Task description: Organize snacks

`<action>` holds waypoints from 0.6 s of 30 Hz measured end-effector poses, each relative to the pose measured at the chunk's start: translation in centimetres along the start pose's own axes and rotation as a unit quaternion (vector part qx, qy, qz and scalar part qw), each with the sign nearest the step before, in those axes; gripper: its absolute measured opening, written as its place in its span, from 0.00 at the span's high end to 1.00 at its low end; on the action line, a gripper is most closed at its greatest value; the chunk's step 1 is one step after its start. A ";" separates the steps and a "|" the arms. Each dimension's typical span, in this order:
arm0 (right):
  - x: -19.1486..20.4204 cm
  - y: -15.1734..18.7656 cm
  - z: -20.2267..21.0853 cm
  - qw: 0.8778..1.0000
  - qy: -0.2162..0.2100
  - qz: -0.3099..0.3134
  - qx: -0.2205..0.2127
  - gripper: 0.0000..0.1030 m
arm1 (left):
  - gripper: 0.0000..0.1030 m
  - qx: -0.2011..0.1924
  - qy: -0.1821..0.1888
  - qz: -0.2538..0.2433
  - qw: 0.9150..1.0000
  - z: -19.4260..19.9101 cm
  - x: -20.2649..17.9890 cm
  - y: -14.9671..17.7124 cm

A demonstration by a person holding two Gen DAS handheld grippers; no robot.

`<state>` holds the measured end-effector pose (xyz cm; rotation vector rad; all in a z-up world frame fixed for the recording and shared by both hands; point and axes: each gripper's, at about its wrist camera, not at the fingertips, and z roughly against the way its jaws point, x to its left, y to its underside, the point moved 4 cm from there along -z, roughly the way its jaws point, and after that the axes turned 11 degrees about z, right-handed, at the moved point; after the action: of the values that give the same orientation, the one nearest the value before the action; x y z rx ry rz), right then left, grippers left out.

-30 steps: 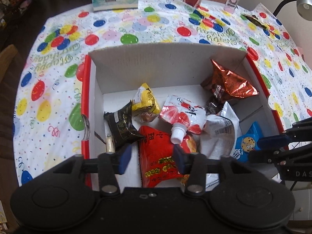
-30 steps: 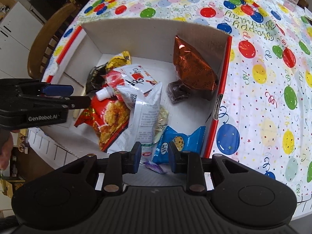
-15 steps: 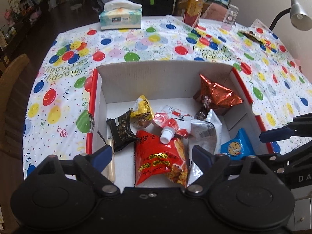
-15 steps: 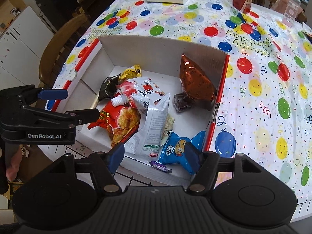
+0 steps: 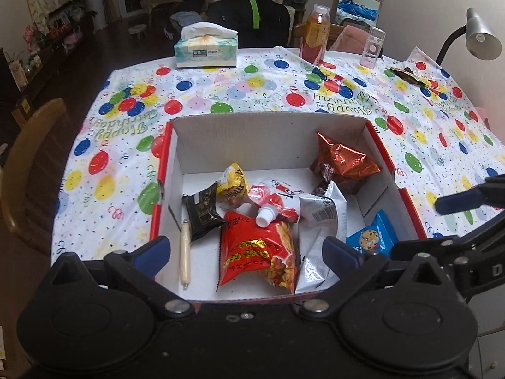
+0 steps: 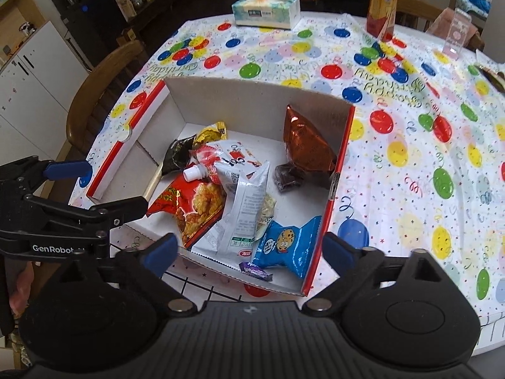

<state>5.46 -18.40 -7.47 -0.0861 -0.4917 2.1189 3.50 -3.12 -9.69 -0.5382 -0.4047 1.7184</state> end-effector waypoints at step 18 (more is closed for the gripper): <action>0.3 1.2 1.9 0.999 0.016 -0.024 -0.025 0.01 | 0.01 -0.020 0.000 0.009 1.000 2.5 0.4 0.7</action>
<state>3.89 -19.36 -6.13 -0.1352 -0.5223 2.0565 1.41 -2.83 -8.03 -0.5726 -0.4364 1.7312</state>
